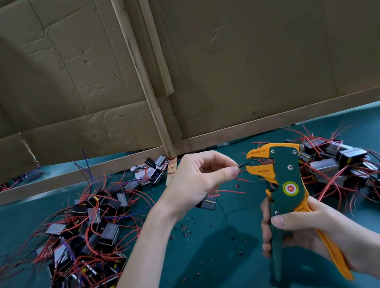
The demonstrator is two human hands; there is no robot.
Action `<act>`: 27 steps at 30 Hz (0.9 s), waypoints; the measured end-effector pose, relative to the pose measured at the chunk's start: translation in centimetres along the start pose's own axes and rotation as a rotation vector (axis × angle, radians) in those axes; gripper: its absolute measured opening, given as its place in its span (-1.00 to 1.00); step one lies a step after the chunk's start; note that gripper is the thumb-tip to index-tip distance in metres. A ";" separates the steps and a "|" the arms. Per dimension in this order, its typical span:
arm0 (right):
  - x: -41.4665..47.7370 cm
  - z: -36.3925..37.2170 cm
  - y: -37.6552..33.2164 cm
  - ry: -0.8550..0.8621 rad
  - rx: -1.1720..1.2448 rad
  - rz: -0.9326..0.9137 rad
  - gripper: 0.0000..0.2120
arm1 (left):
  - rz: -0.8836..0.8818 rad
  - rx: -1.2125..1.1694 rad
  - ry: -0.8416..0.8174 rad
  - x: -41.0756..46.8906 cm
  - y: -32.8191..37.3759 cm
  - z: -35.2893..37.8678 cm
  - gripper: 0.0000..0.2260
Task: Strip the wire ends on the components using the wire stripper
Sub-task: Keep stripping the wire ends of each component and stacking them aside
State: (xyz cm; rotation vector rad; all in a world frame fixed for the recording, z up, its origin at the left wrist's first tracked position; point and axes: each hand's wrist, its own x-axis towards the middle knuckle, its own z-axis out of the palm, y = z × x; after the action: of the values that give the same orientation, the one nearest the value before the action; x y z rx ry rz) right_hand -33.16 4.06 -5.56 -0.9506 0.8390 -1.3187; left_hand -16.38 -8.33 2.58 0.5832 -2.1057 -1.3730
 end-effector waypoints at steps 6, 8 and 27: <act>-0.2 0.8 -0.2 -0.003 -0.026 -0.007 -0.79 | -0.009 0.079 -0.013 -0.2 0.4 -0.1 -0.92; -0.3 0.7 -0.1 -0.010 -0.038 -0.003 -0.78 | -0.006 0.087 -0.022 -0.3 0.5 -0.2 -0.91; -1.2 2.5 1.0 0.259 -0.257 -0.023 -0.59 | -0.087 0.153 -0.105 -0.2 -0.2 -1.0 -0.93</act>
State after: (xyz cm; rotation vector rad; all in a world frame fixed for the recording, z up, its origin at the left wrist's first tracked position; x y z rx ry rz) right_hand -30.58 5.50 -5.55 -1.0025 1.2224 -1.3953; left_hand -15.54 -9.00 2.67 0.6854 -2.3089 -1.3230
